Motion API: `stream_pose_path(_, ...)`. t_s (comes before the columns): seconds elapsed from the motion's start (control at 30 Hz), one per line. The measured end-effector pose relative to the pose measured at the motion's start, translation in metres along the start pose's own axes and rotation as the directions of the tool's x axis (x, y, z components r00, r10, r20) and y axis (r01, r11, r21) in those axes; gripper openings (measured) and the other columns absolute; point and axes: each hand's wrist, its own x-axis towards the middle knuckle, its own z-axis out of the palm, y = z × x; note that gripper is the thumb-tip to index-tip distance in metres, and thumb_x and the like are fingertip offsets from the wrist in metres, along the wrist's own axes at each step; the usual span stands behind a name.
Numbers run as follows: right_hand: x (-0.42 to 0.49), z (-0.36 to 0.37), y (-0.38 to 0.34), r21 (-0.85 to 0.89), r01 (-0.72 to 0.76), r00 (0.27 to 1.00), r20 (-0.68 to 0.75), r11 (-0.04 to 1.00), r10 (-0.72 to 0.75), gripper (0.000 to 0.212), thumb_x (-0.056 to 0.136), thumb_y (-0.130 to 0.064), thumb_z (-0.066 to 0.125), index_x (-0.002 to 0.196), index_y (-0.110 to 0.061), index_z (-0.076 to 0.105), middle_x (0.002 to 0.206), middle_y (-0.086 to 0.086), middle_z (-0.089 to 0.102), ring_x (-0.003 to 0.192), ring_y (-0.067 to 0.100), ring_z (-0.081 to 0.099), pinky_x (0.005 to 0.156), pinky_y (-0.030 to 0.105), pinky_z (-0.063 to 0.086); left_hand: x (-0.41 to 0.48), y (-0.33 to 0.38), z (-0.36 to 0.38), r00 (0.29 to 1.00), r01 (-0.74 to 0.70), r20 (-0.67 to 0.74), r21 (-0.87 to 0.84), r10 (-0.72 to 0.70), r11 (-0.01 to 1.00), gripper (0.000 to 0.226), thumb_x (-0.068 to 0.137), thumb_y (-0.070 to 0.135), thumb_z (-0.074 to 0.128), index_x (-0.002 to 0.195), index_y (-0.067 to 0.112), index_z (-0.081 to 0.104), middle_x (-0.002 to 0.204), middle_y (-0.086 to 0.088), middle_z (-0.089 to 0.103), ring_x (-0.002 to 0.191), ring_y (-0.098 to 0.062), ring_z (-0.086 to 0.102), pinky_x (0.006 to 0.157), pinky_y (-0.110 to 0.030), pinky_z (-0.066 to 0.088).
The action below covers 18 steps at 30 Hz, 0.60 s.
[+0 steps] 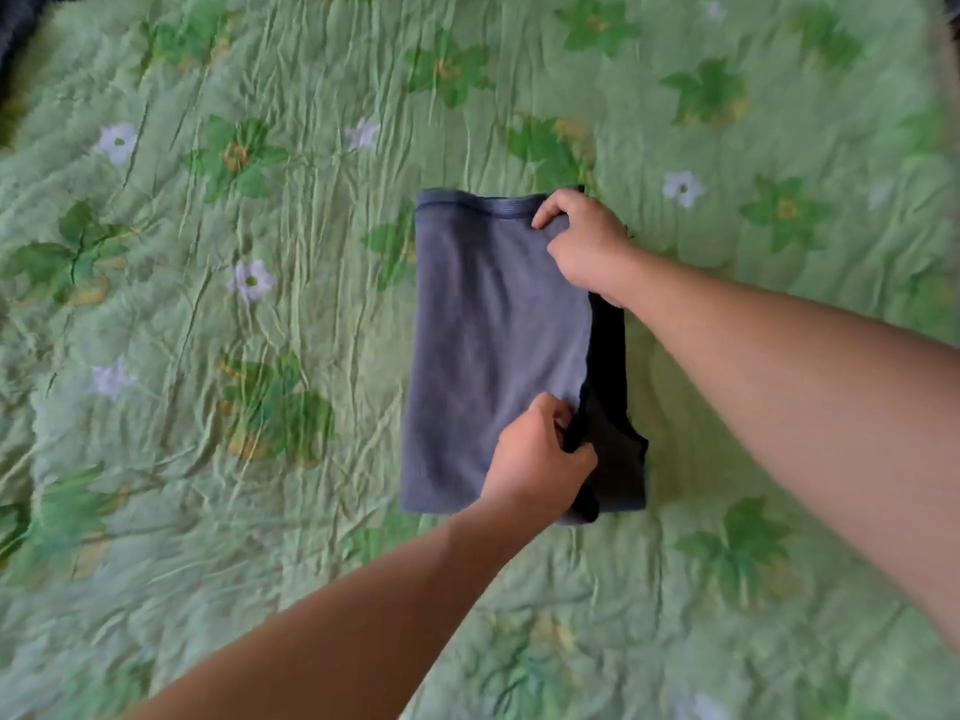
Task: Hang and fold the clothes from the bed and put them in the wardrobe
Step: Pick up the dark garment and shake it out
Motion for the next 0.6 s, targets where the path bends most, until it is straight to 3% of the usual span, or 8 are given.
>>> stream_pose_path(0.1,0.005,-0.007,0.038,-0.001,-0.026,0.999,0.025,1.0,0.026,0.04,0.086,0.006,0.044,0.108,-0.021,0.063,0.078,-0.008,0.046,0.065,0.012,0.045,0.045,0.021,0.031,0.009,0.011,0.037,0.999,0.028,0.024,0.047,-0.029,0.999,0.024,0.082,0.026,0.069,0.093,0.023,0.048,0.074,0.011,0.052,0.076,-0.017,0.052,0.06,-0.026,0.034)
stream_pose_path(0.23,0.015,-0.006,0.06,0.049,-0.02,0.999,0.03,0.999,0.019,0.043,0.084,0.006,0.042,0.108,-0.024,0.062,0.079,-0.005,0.047,0.061,0.011,0.044,0.034,0.017,0.029,0.019,0.015,0.057,0.995,0.097,0.033,0.069,-0.099,0.993,0.027,0.086,0.024,0.066,0.105,0.02,0.049,0.099,-0.004,0.064,0.092,-0.027,0.062,0.077,-0.036,0.05)
stream_pose_path(0.33,0.019,-0.004,0.069,0.023,-0.012,1.0,0.017,1.0,0.011,0.046,0.08,0.006,0.039,0.108,-0.023,0.06,0.084,-0.002,0.051,0.064,0.013,0.046,0.041,0.022,0.033,0.022,0.014,0.06,0.99,0.129,0.052,0.034,-0.131,0.991,0.027,0.087,0.019,0.066,0.108,0.017,0.049,0.103,-0.013,0.064,0.093,-0.034,0.065,0.083,-0.046,0.056)
stream_pose_path(0.5,0.019,0.0,0.078,-0.006,-0.004,0.999,-0.033,1.0,0.003,0.046,0.081,0.006,0.041,0.114,-0.02,0.06,0.1,0.005,0.058,0.08,0.023,0.053,0.064,0.033,0.045,0.022,0.014,0.061,0.995,0.072,0.056,0.157,-0.082,0.985,0.026,0.089,0.021,0.064,0.108,0.018,0.047,0.103,-0.006,0.059,0.093,-0.028,0.057,0.077,-0.036,0.045)
stream_pose_path(0.6,0.022,0.001,0.077,0.008,0.023,0.998,-0.067,1.0,-0.022,0.046,0.081,0.005,0.042,0.115,-0.02,0.059,0.101,0.003,0.058,0.085,0.024,0.053,0.065,0.032,0.041,0.022,0.021,0.065,0.997,0.063,0.039,0.145,-0.069,0.987,0.025,0.09,0.021,0.063,0.106,0.019,0.045,0.103,-0.001,0.054,0.09,-0.025,0.052,0.077,-0.034,0.043)
